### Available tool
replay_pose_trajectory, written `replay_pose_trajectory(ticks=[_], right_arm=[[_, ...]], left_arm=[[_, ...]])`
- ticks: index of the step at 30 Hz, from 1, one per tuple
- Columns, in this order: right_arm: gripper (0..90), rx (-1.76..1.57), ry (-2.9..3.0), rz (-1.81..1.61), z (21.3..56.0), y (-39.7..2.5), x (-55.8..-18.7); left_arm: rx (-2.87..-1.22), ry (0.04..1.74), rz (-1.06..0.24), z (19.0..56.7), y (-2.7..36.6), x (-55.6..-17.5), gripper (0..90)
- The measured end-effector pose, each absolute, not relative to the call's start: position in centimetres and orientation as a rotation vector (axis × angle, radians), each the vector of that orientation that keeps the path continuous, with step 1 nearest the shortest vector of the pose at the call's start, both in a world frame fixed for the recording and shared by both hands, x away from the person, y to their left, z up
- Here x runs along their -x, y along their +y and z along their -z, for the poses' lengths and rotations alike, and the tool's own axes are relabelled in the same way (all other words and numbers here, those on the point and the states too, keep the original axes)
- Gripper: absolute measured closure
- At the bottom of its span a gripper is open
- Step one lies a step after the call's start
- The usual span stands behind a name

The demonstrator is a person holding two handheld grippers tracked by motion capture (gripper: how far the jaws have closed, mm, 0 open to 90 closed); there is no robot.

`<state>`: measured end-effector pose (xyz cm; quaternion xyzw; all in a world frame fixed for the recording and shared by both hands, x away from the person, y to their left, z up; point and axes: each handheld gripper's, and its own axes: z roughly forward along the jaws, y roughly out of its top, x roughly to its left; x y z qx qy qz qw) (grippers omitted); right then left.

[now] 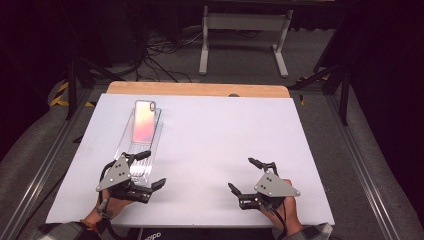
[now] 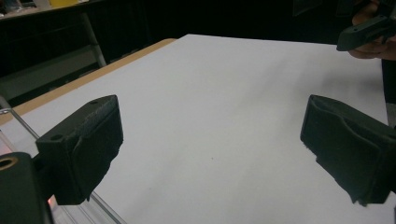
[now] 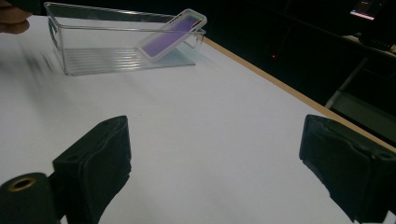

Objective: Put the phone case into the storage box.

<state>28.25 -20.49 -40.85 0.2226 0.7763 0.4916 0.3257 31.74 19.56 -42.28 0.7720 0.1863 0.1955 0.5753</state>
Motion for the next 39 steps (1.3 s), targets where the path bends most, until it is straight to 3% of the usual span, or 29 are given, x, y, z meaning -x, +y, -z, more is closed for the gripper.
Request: replay_pose_trajectory(ticks=[31,39], right_arm=[[12.7,-0.570,2.075,-1.254,41.8,-19.8,-27.9],[18.2,-0.551,2.086,-1.234,42.1,-19.6,-27.8]], left_arm=[[-1.847,0.386,-0.427,43.2,18.9,-31.3,7.8],[-1.860,0.385,-0.425,43.4,18.7,-31.3,7.9]])
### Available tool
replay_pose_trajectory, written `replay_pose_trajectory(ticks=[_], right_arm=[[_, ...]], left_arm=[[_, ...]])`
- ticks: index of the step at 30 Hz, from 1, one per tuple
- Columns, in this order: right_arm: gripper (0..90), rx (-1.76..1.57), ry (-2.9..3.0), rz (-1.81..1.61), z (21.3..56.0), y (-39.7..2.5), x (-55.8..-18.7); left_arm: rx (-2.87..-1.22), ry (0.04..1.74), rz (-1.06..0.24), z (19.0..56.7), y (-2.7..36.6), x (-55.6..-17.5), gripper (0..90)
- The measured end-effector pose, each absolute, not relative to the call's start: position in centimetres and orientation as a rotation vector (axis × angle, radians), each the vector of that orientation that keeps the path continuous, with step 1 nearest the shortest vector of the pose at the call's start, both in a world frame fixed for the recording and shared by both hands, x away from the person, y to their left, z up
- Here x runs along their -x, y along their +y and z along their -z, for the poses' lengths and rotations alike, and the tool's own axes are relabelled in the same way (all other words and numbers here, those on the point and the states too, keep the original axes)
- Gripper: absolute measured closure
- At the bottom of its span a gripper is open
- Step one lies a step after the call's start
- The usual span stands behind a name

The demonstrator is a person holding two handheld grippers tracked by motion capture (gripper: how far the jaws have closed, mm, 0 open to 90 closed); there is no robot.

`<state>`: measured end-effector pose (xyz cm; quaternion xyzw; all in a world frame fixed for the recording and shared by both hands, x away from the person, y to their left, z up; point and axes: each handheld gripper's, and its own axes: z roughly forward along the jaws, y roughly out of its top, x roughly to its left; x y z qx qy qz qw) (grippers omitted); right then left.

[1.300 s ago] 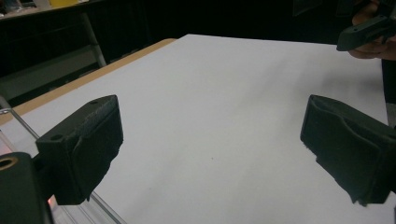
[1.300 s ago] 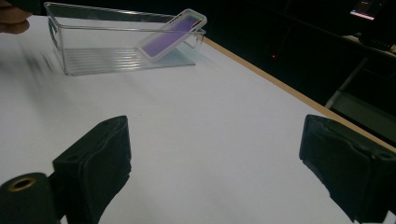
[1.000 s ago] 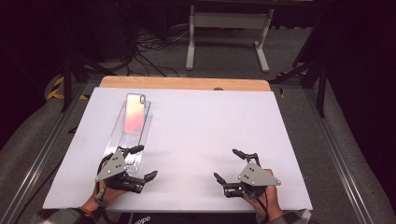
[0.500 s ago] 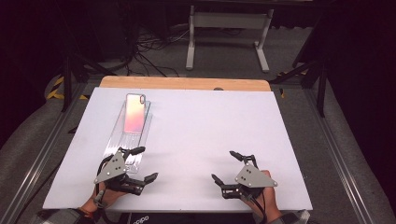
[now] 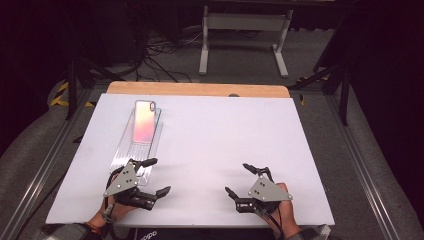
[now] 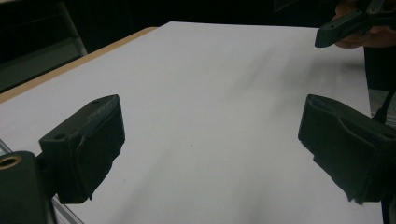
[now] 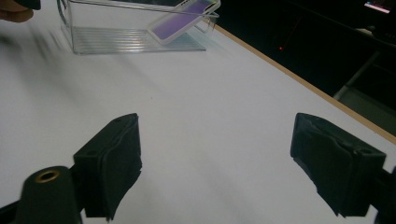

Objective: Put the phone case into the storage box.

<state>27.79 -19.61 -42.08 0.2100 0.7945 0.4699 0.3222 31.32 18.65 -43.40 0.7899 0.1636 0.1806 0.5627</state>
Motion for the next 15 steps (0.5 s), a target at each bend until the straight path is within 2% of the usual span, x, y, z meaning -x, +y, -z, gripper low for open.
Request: replay_pose_trajectory(ticks=[15], right_arm=[[20.0,-0.559,2.090,-1.250,42.15,-19.63,-27.84]], left_arm=[[-1.870,0.387,-0.406,43.73,18.24,-31.38,8.6]])
